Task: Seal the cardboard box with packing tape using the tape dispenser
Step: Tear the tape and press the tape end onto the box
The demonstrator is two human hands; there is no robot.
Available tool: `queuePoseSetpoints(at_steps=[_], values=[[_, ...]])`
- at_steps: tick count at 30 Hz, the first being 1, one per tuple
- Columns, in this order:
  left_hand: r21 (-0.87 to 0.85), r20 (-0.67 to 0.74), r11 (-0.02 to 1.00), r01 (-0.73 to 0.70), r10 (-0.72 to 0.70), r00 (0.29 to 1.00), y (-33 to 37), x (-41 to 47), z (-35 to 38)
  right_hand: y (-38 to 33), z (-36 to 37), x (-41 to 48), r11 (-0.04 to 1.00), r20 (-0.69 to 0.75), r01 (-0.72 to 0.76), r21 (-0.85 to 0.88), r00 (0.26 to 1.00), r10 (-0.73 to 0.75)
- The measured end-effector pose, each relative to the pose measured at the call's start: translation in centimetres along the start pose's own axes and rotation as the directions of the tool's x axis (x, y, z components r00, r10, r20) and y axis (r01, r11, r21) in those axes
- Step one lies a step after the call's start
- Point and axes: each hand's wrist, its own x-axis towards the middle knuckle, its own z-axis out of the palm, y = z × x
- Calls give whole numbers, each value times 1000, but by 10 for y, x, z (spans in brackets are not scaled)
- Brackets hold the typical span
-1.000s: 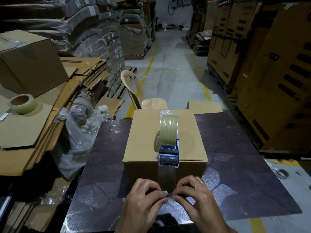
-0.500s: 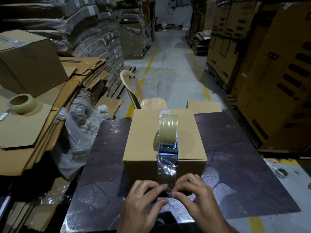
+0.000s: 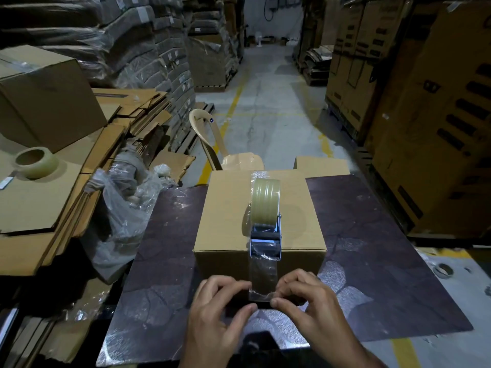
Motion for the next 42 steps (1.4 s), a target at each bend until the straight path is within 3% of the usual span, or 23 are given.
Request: queuePoseSetpoints(at_steps=[6,10,13,20,42], values=[[-59,71,948,313,-309,948,5,0,-1,-4,-1,3,987,26,-151,51,988,150],[-165,214,823,543,-508,835,4,0,0,-8,-2,6,961,46,-263,88,964,260],[-244,302,724,645,-576,760,5,0,2,-10,-1,8,940,71,-328,90,944,323],[-356,383,592,723,-613,691,12,6,7,-14,-1,14,915,112,-400,57,913,392],[-317,331,676,665,-579,745,13,10,15,-24,-3,19,906,159,-423,12,895,416]])
